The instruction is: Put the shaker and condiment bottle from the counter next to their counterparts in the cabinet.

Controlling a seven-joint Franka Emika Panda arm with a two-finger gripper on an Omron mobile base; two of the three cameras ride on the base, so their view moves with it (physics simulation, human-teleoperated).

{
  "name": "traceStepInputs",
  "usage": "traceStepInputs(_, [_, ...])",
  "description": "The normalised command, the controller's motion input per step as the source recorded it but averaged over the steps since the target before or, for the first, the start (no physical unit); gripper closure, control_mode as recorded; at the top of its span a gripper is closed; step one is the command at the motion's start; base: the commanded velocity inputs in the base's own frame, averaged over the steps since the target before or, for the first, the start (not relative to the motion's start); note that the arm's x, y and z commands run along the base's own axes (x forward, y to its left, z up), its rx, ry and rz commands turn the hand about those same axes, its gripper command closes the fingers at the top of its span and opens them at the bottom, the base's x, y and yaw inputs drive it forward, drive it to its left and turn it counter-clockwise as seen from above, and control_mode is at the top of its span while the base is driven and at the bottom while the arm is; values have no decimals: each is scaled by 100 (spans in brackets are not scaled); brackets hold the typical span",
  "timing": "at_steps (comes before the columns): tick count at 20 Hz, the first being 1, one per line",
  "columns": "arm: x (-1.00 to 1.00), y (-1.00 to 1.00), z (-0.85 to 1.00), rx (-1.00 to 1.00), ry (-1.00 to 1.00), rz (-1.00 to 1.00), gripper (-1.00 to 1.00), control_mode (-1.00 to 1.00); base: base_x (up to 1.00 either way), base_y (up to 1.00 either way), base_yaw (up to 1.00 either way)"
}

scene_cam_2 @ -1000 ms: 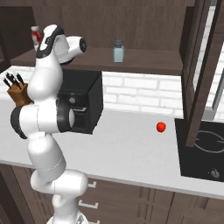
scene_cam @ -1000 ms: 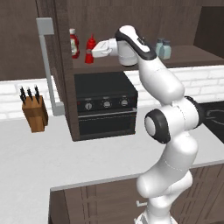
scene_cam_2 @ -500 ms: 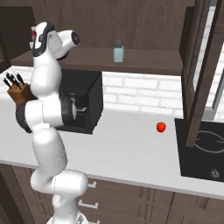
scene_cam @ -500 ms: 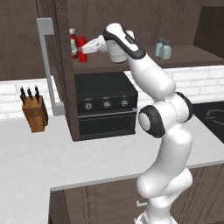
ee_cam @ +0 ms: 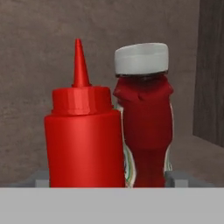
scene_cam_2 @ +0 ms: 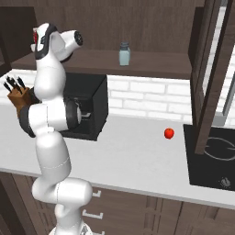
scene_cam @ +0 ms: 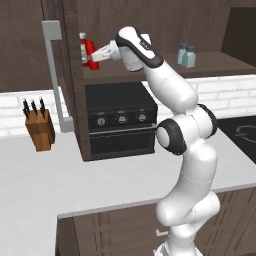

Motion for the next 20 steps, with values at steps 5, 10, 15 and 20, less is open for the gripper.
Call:
traceStepInputs(5, [-3,0,-22,9,0,0,-100,-100,0,0,0])
traceStepInputs(10, [-5,0,-21,11,0,0,-100,-100,0,0,0])
traceStepInputs(15, [0,0,-22,10,0,0,-100,-100,0,0,0])
traceStepInputs(20, [0,0,-20,8,0,0,-100,-100,0,0,0])
